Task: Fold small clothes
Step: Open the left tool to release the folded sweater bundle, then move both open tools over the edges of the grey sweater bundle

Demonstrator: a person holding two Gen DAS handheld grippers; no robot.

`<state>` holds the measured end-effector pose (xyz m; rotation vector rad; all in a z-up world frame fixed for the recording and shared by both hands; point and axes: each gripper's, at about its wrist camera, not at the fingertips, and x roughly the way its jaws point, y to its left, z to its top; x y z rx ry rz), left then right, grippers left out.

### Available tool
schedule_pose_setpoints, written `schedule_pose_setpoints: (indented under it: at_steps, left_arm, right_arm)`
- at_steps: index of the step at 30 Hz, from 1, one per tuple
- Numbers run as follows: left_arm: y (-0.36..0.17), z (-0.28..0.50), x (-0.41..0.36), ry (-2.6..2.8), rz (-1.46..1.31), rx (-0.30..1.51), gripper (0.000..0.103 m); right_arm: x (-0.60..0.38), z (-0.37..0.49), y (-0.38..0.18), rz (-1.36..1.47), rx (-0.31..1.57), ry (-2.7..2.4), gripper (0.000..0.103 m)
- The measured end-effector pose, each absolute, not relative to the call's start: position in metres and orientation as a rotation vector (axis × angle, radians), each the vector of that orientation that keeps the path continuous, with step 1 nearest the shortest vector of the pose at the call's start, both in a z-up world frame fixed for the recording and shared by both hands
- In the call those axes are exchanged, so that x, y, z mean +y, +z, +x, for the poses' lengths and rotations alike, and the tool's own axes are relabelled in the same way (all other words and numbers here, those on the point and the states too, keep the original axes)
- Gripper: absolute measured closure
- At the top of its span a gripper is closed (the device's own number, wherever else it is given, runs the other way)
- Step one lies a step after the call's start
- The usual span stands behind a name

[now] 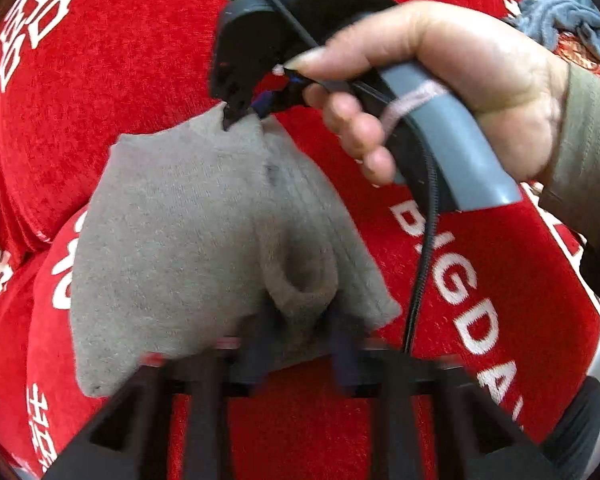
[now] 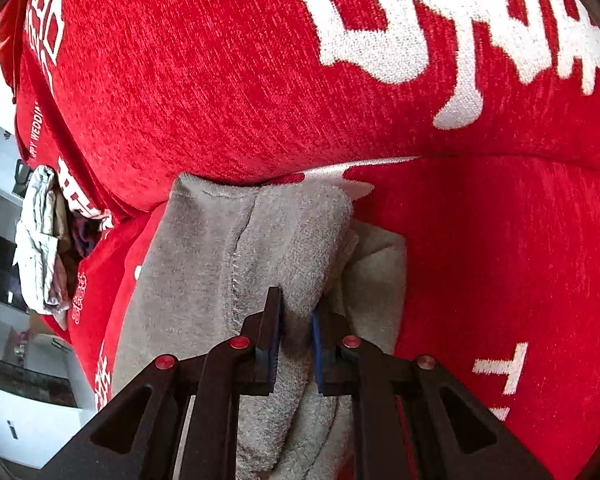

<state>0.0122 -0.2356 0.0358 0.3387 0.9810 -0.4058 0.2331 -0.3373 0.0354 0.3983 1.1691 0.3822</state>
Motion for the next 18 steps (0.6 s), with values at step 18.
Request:
schedule_pose_setpoints:
  at_steps: [18]
  left_arm:
    - [0.087, 0.049, -0.043, -0.230, -0.196, 0.975, 0.001]
  right_arm:
    - [-0.302, 0.135, 0.077, 0.444, 1.017, 0.592, 0.044]
